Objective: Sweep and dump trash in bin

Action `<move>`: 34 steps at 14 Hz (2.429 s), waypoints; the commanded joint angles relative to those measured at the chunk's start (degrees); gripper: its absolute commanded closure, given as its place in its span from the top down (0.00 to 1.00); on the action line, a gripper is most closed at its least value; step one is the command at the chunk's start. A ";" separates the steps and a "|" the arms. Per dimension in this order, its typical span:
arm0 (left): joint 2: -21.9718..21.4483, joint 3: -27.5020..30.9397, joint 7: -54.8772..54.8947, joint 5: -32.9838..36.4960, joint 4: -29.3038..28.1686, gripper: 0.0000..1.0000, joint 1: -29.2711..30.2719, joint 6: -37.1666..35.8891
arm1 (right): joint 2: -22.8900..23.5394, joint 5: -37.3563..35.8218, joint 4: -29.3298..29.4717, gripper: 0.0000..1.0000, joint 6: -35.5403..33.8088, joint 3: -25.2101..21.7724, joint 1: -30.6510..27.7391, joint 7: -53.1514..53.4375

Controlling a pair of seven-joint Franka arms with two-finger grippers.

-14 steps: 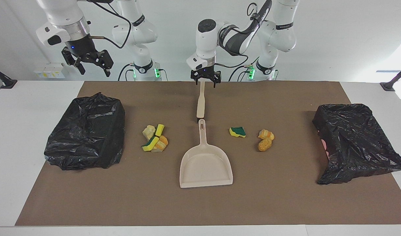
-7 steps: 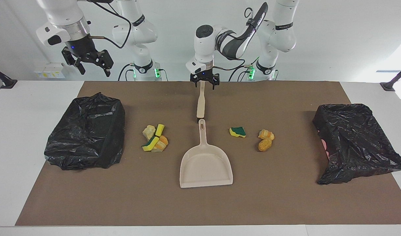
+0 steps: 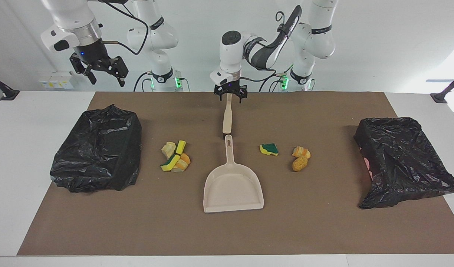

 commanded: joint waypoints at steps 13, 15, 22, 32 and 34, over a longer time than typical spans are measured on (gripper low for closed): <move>3.64 1.18 -4.79 -0.28 0.71 0.32 -3.61 -0.51 | -1.38 0.43 -1.28 1.00 -0.90 0.07 -0.61 -1.48; 3.64 1.35 -4.61 -0.02 2.03 0.00 -3.35 -2.62 | -1.38 0.43 -1.28 1.00 -0.82 0.16 -0.61 -1.48; 1.54 1.88 -3.91 0.86 5.19 0.00 2.78 -11.93 | -1.38 0.43 -1.28 1.00 -0.82 0.16 -0.61 -1.48; -0.05 1.88 14.17 3.76 12.32 0.00 27.65 -18.89 | 8.79 1.22 -0.58 1.00 12.43 1.65 9.82 9.02; 0.39 1.79 20.05 3.76 12.23 0.00 32.57 -18.01 | 13.98 1.22 -0.40 1.00 17.09 1.74 12.47 12.58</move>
